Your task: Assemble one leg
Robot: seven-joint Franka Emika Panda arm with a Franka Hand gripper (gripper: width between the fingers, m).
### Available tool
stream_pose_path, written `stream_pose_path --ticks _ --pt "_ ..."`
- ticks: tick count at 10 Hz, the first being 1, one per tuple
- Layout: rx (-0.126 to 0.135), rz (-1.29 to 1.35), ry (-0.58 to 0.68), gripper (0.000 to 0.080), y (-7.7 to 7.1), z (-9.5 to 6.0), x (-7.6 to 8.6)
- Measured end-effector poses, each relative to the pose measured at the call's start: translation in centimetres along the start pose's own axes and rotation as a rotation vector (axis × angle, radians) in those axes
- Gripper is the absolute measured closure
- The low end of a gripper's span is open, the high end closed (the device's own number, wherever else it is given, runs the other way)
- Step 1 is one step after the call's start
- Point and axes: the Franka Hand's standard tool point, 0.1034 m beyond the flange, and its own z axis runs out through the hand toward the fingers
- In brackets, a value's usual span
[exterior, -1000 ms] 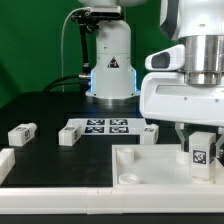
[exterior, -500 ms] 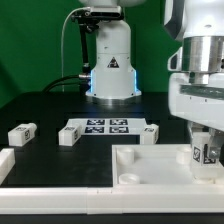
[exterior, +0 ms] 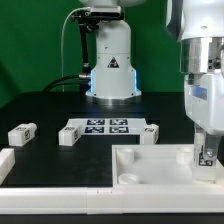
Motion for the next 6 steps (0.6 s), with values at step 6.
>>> stream_pose_path --ticks 6 --pt "0.034 -0.688 0.013 0.0151 -0.41 -0.11 0.02"
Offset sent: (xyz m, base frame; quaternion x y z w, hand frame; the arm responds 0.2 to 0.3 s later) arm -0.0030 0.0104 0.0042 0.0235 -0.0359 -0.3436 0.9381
